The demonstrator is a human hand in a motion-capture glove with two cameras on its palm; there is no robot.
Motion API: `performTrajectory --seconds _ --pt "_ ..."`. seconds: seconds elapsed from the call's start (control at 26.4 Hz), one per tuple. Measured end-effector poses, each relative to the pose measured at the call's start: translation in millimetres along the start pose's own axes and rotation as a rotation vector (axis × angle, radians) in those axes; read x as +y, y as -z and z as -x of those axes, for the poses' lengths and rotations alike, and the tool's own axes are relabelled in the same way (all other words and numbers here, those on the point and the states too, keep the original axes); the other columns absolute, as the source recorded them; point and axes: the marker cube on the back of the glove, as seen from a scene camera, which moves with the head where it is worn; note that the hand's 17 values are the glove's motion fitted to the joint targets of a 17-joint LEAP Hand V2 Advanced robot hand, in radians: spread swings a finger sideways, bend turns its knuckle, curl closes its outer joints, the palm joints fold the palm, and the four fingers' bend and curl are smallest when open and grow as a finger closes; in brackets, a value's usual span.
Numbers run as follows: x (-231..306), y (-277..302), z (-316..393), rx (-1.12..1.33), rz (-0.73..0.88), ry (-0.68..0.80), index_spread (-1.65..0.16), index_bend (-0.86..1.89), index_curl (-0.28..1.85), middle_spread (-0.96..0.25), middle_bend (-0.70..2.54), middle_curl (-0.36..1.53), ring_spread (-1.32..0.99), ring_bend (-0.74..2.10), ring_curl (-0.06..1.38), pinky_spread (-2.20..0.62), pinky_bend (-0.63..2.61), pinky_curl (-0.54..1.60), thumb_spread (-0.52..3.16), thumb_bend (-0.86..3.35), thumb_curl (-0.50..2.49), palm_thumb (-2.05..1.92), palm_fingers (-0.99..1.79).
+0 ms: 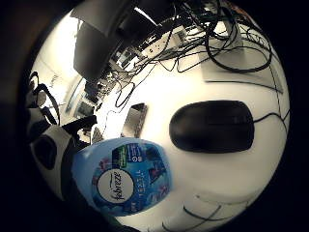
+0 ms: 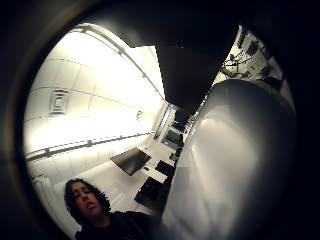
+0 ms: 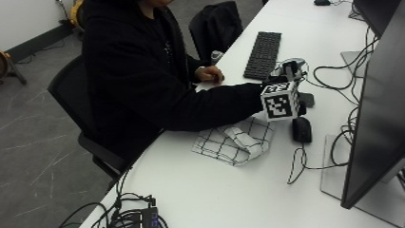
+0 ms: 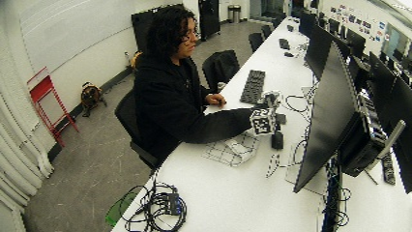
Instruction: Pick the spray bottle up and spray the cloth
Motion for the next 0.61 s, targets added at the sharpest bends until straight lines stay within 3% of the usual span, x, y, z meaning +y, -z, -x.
performTrajectory --seconds 0.34,0.61 --pt "23 16 5 0.045 0.21 -0.09 -0.3 0.18 0.63 -0.18 0.66 0.55 -0.2 0.75 0.47 -0.29 0.46 0.4 0.47 -0.04 0.81 0.89 1.31" --pt "50 56 7 0.257 0.331 -0.087 -0.31 0.12 0.56 -0.17 0.5 0.49 -0.19 0.59 0.42 -0.15 0.39 0.38 0.7 -0.06 0.73 0.77 0.97"
